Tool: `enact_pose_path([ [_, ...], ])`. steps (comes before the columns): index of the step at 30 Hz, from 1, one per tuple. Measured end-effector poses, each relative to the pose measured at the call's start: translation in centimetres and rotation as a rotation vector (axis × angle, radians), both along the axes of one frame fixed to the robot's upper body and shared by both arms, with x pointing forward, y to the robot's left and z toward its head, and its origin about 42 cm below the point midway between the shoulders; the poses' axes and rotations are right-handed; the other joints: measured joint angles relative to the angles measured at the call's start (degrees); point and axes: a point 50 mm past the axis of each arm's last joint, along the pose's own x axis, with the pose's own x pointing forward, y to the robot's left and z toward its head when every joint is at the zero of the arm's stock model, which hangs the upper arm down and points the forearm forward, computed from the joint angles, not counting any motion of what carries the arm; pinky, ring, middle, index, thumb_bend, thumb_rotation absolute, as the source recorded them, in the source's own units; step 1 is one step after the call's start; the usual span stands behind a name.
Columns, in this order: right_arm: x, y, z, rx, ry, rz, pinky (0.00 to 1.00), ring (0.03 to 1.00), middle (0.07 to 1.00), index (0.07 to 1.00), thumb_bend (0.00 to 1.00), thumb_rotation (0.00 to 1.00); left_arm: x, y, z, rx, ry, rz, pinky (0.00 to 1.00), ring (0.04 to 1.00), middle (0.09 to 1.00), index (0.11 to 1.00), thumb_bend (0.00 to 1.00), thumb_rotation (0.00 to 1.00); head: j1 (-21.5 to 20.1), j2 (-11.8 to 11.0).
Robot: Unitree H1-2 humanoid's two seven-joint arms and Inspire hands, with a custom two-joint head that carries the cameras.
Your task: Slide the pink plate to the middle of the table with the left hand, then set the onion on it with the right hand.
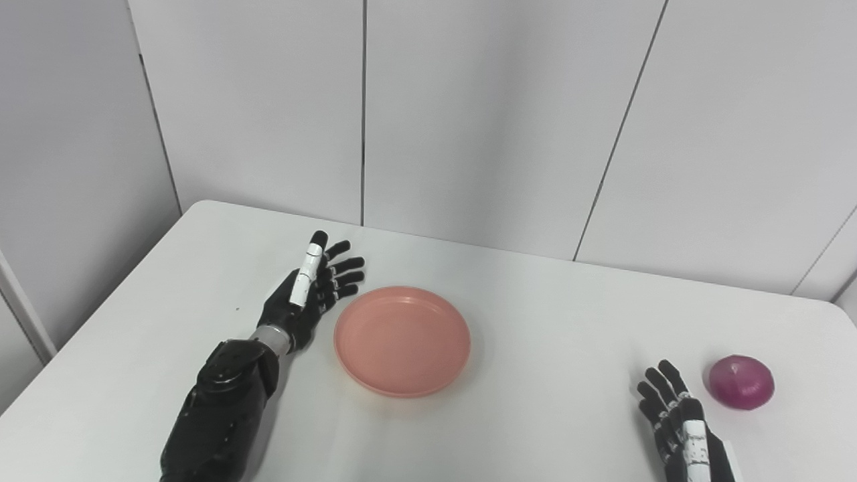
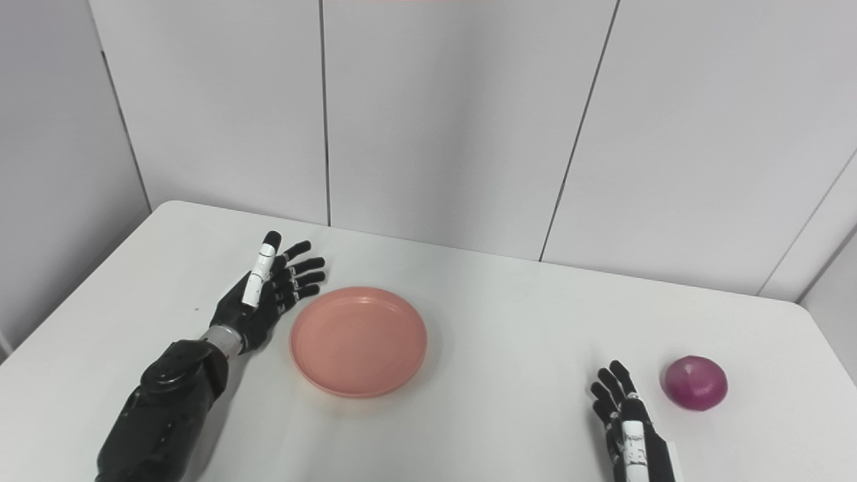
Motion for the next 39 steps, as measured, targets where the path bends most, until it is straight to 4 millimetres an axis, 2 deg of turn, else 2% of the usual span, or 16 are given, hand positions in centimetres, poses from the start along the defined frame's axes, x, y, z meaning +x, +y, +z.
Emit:
enact_pose_path([
  [8, 0.0, 0.2, 0.1, 0.002, 0.0, -0.002, 0.94, 0.902, 0.903, 0.921, 0.77, 0.89, -1.3, -2.2, 0.0, -0.01, 0.013, -0.074, 0.79, 0.802, 0.812, 0.873, 0.71, 0.99, -0.2, 0.5],
  [13, 0.0, 0.4, 0.1, 0.007, 0.0, -0.003, 0.94, 0.903, 0.904, 0.923, 0.76, 0.9, -2.2, -3.3, -0.2, -0.024, 0.033, -0.1, 0.78, 0.794, 0.799, 0.855, 0.72, 0.96, -0.3, 0.6],
  [24, -0.2, 0.5, 0.2, 0.009, 0.003, -0.005, 0.94, 0.904, 0.907, 0.923, 0.75, 0.89, -2.5, -5.3, -0.3, -0.065, 0.04, -0.129, 0.81, 0.809, 0.817, 0.889, 0.73, 0.97, -0.5, 1.0],
  [30, -0.3, 0.8, 0.2, 0.016, 0.002, -0.008, 0.94, 0.91, 0.908, 0.925, 0.77, 0.9, -3.2, -6.8, -0.4, -0.084, 0.045, -0.16, 0.78, 0.787, 0.791, 0.864, 0.74, 0.97, -1.1, 1.1],
  [33, -0.2, 0.9, 0.2, 0.016, 0.004, -0.01, 0.94, 0.899, 0.9, 0.915, 0.81, 0.89, -3.7, -7.2, -0.4, -0.092, 0.047, -0.165, 0.79, 0.787, 0.786, 0.877, 0.74, 0.96, -1.5, 1.3],
  [39, -0.2, 1.3, 0.2, 0.019, 0.004, -0.02, 0.93, 0.895, 0.894, 0.912, 0.82, 0.88, -3.9, -7.7, -0.4, -0.115, 0.054, -0.142, 0.84, 0.816, 0.819, 0.916, 0.74, 0.97, -2.9, 1.7],
])
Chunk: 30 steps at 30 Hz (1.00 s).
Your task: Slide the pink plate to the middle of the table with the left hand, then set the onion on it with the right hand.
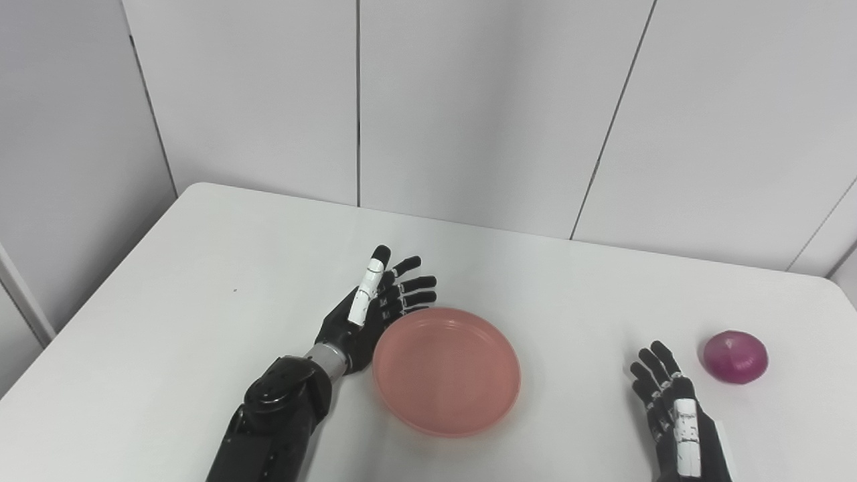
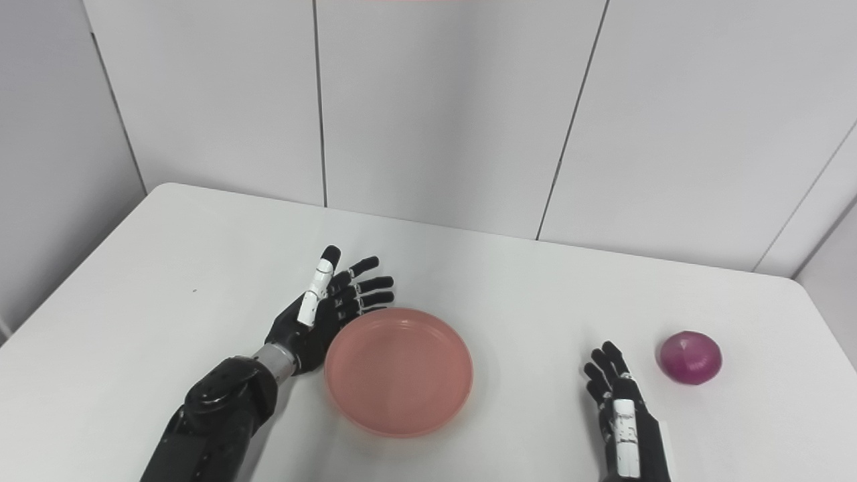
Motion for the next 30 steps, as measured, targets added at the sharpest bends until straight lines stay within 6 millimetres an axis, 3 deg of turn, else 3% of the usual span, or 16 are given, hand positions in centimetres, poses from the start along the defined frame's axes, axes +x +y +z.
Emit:
enact_pose_path([
  [16, -0.1, 1.2, 0.0, 0.001, 0.006, -0.004, 0.94, 0.906, 0.903, 0.921, 0.81, 0.88, -0.8, -0.3, 0.0, -0.025, 0.009, 0.011, 0.85, 0.831, 0.838, 0.913, 0.75, 0.96, -2.4, 0.9],
  [22, -0.1, 1.8, 0.0, -0.004, 0.01, -0.005, 0.94, 0.899, 0.891, 0.911, 0.83, 0.88, -0.3, 1.0, 0.2, -0.014, 0.009, 0.024, 0.84, 0.826, 0.838, 0.905, 0.74, 0.95, -7.1, 1.5],
  [30, 0.3, 4.1, 0.2, 0.003, 0.024, -0.006, 0.96, 0.913, 0.893, 0.925, 0.78, 0.9, 1.1, 5.3, 0.6, -0.011, 0.012, 0.109, 0.84, 0.824, 0.831, 0.907, 0.72, 0.94, -14.5, 1.6],
])
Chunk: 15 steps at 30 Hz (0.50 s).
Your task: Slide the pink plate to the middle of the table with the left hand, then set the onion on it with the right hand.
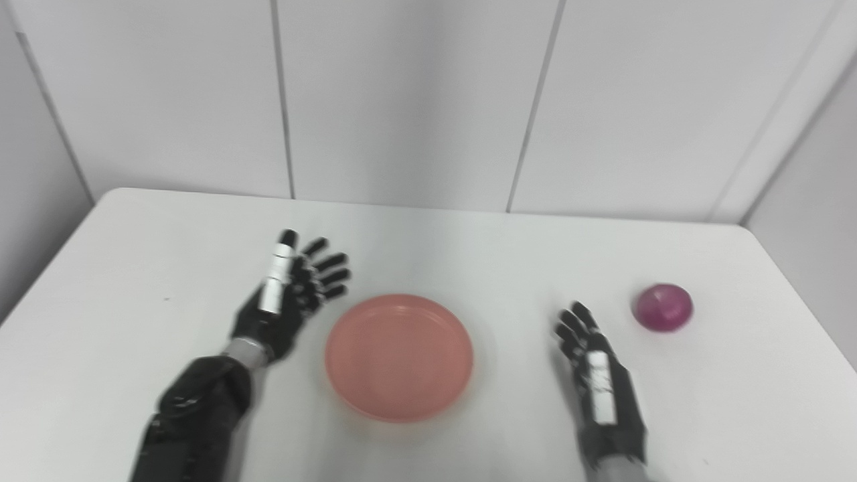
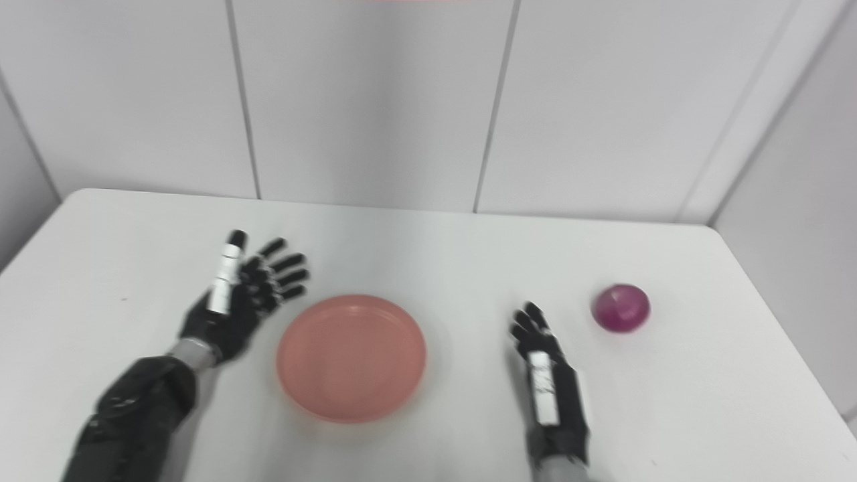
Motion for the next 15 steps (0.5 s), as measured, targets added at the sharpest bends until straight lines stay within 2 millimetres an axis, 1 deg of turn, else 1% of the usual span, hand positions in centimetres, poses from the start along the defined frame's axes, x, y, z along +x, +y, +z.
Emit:
enact_pose_path([
  [1, 0.1, 0.2, 0.0, 0.0, 0.001, -0.001, 0.97, 0.918, 0.896, 0.93, 0.79, 0.91, 0.1, 0.3, 0.0, 0.002, 0.0, 0.003, 0.86, 0.839, 0.838, 0.914, 0.73, 0.95, -0.7, 0.0],
  [3, 0.1, 0.5, 0.1, 0.0, 0.002, -0.003, 0.98, 0.924, 0.9, 0.932, 0.8, 0.91, 0.6, 0.8, 0.0, 0.016, -0.015, 0.013, 0.87, 0.846, 0.837, 0.909, 0.73, 0.95, -0.8, -0.1],
  [8, 0.1, 0.7, 0.1, 0.001, 0.002, 0.003, 0.98, 0.931, 0.907, 0.939, 0.82, 0.9, 1.6, 2.0, -0.4, 0.056, -0.056, 0.03, 0.88, 0.836, 0.82, 0.904, 0.74, 0.93, -1.8, 0.0],
  [12, 0.2, 0.8, 0.1, 0.003, 0.003, 0.002, 0.98, 0.932, 0.91, 0.942, 0.83, 0.9, 2.1, 2.8, -0.9, 0.075, -0.084, 0.039, 0.86, 0.822, 0.807, 0.891, 0.75, 0.92, -1.8, 0.0],
  [15, 0.2, 0.8, 0.1, 0.002, 0.003, 0.001, 0.98, 0.932, 0.912, 0.942, 0.84, 0.9, 2.2, 3.3, -1.1, 0.088, -0.098, 0.046, 0.85, 0.812, 0.801, 0.889, 0.75, 0.93, -3.2, 0.1],
])
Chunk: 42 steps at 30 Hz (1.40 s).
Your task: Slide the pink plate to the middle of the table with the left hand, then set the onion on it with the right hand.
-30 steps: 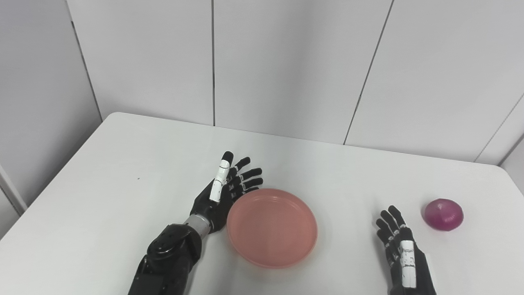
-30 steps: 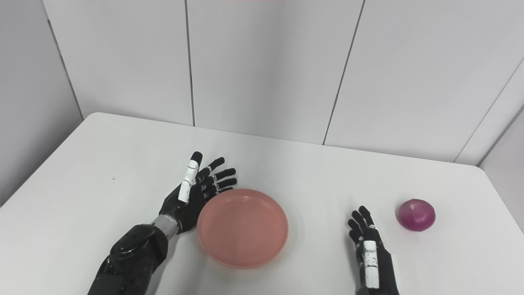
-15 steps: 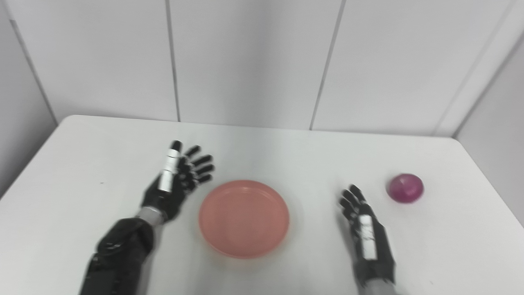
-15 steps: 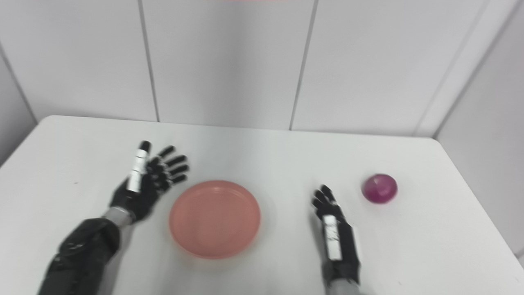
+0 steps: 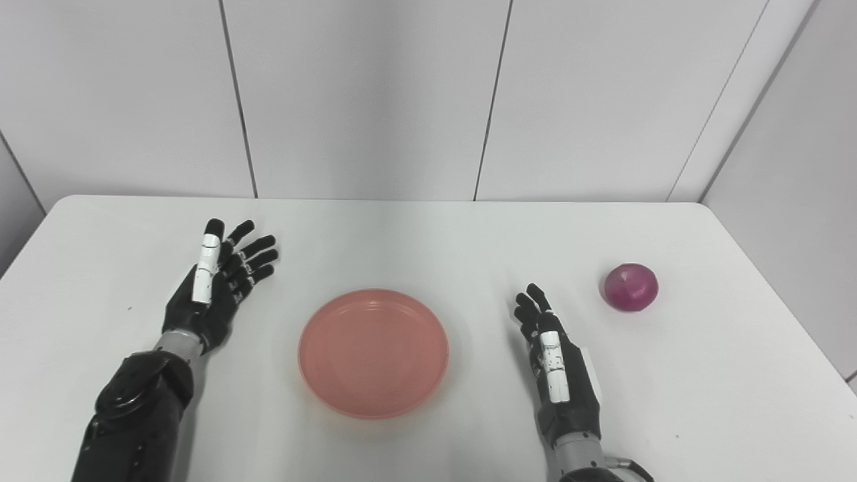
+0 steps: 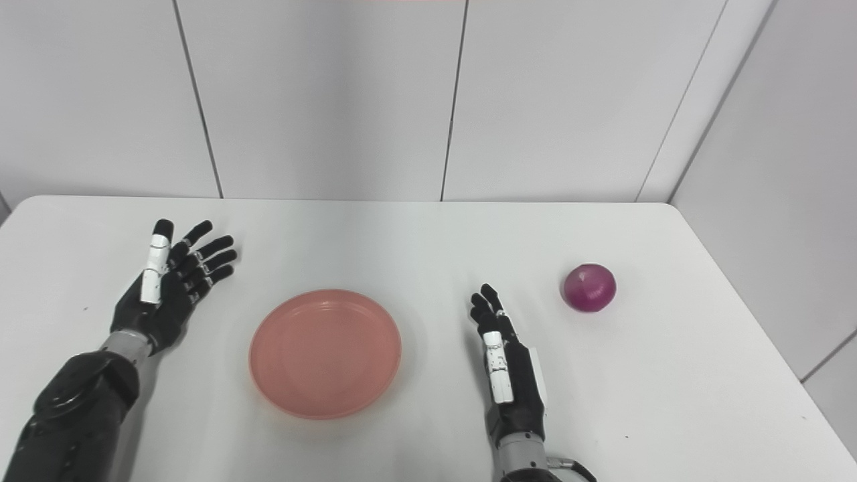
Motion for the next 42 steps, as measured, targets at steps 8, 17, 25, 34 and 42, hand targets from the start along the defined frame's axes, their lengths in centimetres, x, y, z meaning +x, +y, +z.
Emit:
enact_pose_path([
  [8, 0.2, 0.4, 0.0, 0.002, 0.003, -0.007, 0.99, 0.932, 0.912, 0.937, 0.84, 0.9, 0.0, 0.2, -0.2, 0.016, -0.01, -0.017, 0.82, 0.799, 0.789, 0.873, 0.73, 0.94, -3.3, -0.5],
  [17, 0.5, 1.1, -0.1, -0.02, 0.007, -0.009, 0.99, 0.933, 0.913, 0.939, 0.76, 0.92, -0.7, 0.9, -0.3, -0.013, -0.01, -0.021, 0.77, 0.764, 0.746, 0.828, 0.75, 0.87, -6.5, -1.5],
  [25, 0.6, 0.9, 0.2, 0.006, -0.001, -0.017, 0.98, 0.922, 0.901, 0.94, 0.79, 0.83, -1.5, 0.9, -0.2, -0.043, 0.007, -0.032, 0.77, 0.773, 0.762, 0.824, 0.72, 0.89, -6.5, -2.5],
  [34, 2.3, -1.9, 4.3, -0.014, -0.064, -0.071, 0.91, 0.896, 0.888, 0.912, 0.76, 0.68, -2.7, -0.4, 0.0, -0.044, 0.019, -0.07, 0.79, 0.799, 0.799, 0.857, 0.71, 0.91, -5.8, -3.3],
  [42, 5.0, -6.8, 10.0, -0.333, -0.227, -0.223, 0.77, 0.833, 0.843, 0.891, 0.79, 0.64, -2.8, -0.9, 0.0, -0.045, 0.02, -0.084, 0.81, 0.811, 0.808, 0.868, 0.71, 0.92, -7.2, -4.7],
])
